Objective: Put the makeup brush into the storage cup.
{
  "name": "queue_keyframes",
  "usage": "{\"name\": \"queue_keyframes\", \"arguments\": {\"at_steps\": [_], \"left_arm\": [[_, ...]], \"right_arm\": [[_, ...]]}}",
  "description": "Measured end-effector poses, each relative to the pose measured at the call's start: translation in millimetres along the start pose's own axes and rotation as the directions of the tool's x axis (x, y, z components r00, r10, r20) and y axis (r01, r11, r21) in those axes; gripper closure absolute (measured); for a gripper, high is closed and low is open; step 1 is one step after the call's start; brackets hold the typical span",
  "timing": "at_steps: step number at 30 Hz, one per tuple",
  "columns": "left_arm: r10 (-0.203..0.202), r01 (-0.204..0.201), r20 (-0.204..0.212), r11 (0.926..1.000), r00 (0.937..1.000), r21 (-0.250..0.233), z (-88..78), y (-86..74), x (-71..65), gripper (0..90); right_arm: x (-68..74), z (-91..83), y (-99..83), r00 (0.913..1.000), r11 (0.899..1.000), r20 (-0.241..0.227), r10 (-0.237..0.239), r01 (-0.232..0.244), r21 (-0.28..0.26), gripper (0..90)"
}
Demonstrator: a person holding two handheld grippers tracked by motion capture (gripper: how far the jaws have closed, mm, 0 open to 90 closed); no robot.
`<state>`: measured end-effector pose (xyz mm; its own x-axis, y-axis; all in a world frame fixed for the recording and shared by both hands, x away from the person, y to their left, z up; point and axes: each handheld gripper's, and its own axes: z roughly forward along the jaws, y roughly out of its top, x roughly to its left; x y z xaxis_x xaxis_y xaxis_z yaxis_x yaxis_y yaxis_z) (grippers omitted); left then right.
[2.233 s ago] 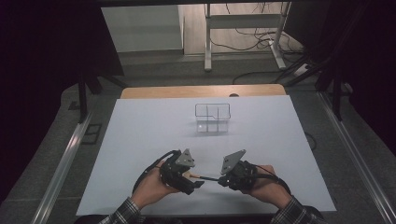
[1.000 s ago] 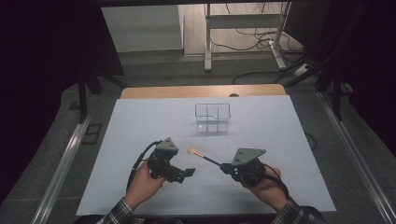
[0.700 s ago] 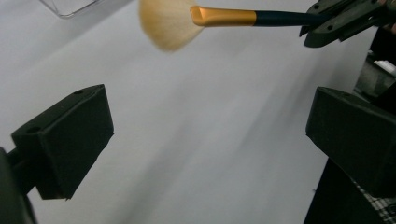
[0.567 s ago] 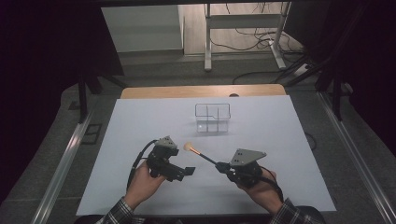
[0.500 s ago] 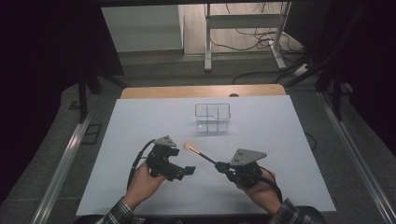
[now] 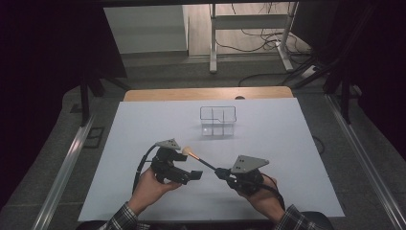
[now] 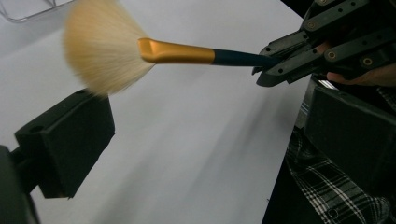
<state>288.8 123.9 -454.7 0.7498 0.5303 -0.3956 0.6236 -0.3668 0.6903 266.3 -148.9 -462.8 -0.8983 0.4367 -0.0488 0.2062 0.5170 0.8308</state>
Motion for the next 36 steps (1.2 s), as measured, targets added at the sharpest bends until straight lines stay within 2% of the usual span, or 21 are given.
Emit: {"name": "queue_keyframes", "arguments": {"at_steps": [6,12,18,19,21,22,23,24,25,26,27,28,30,31,32,33,34,35,36], "left_arm": [[-0.008,0.009,0.035,0.9999,0.9994,-0.013,-0.3,-0.2,0.6,7.6],[-0.01,0.011,0.05,0.9997,0.9987,-0.021,-1.3,0.1,-0.1,10.1],[-0.023,0.026,0.065,0.9987,0.9976,-0.044,-4.0,-0.8,1.7,16.6],[-0.032,0.036,0.067,0.9982,0.9972,-0.049,-5.3,-1.5,2.7,21.0],[-0.04,0.044,0.071,0.9977,0.9967,-0.052,-5.9,-1.8,3.8,22.6],[-0.05,0.054,0.076,0.9969,0.9959,-0.058,-6.5,-2.3,4.6,27.7],[-0.054,0.058,0.077,0.9965,0.9956,-0.061,-7.2,-2.6,5.6,27.7],[-0.071,0.077,0.087,0.9945,0.9937,-0.071,-8.7,-3.8,7.9,33.6],[-0.071,0.077,0.087,0.9945,0.9937,-0.071,-8.7,-3.8,7.9,37.8],[-0.085,0.092,0.095,0.9924,0.9919,-0.081,-9.5,-4.6,9.2,37.8],[-0.095,0.105,0.106,0.9902,0.9898,-0.092,-10.1,-5.4,10.7,46.4],[-0.103,0.114,0.112,0.9885,0.9883,-0.099,-11.2,-6.1,11.9,46.4],[-0.113,0.126,0.118,0.9861,0.9866,-0.109,-13.2,-7.8,14.2,59.9],[-0.12,0.138,0.151,0.9833,0.9812,-0.118,-14.1,-9.1,16.3,70.2],[-0.133,0.163,0.216,0.9783,0.9673,-0.128,-14.6,-10.2,19.4,82.5],[-0.146,0.184,0.252,0.9738,0.9567,-0.134,-14.8,-10.5,20.4,82.5],[-0.117,0.142,0.194,0.9823,0.974,-0.122,-15.3,-8.6,15.2,83.5],[-0.117,0.142,0.194,0.9823,0.974,-0.122,-15.3,-8.6,15.2,83.5],[-0.108,0.13,0.185,0.9848,0.9767,-0.115,-15.0,-8.0,13.8,83.5]], "right_arm": [[4.2,4.5,0.6,0.9999,1.0,-0.009,0.012,-0.012,-0.023,85.4],[8.5,9.1,1.0,0.9999,0.999,-0.006,0.009,-0.009,-0.031,85.3],[11.9,13.3,0.4,0.9999,1.0,-0.009,0.01,-0.011,-0.025,85.0],[12.2,14.5,0.0,0.9998,1.0,-0.011,0.016,-0.016,-0.021,84.8],[12.1,15.2,-0.1,0.9998,1.0,-0.013,0.017,-0.018,-0.017,84.7],[12.0,16.4,-0.4,0.9997,1.0,-0.017,0.019,-0.019,-0.006,84.6],[12.0,16.4,-0.4,0.9997,1.0,-0.017,0.019,-0.019,-0.006,84.6],[12.5,18.0,-0.9,0.9997,1.0,-0.018,0.016,-0.016,0.006,84.5],[12.5,18.0,-0.9,0.9997,1.0,-0.018,0.016,-0.016,0.006,84.5],[12.9,18.7,-0.9,0.9998,1.0,-0.019,0.011,-0.011,0.016,84.5],[14.2,20.5,-1.2,0.9999,1.0,-0.016,0.003,-0.002,0.031,84.4],[14.2,20.5,-1.2,0.9999,1.0,-0.016,0.003,-0.002,0.031,84.4],[15.6,22.3,-1.4,0.9998,0.999,-0.018,-0.006,0.006,0.041,84.4],[16.3,23.1,-1.4,0.9998,0.999,-0.019,-0.011,0.012,0.045,84.4],[17.3,25.6,-1.5,0.9998,0.997,-0.015,-0.016,0.017,0.071,81.6],[17.3,25.6,-1.5,0.9998,0.997,-0.015,-0.016,0.017,0.071,81.6],[14.8,29.9,-2.4,0.9984,0.995,-0.047,0.031,-0.026,0.101,61.7],[14.8,29.9,-2.4,0.9984,0.995,-0.047,0.031,-0.026,0.101,61.7],[13.6,31.0,-2.4,0.9969,0.994,-0.058,0.053,-0.047,0.103,49.7]]}}
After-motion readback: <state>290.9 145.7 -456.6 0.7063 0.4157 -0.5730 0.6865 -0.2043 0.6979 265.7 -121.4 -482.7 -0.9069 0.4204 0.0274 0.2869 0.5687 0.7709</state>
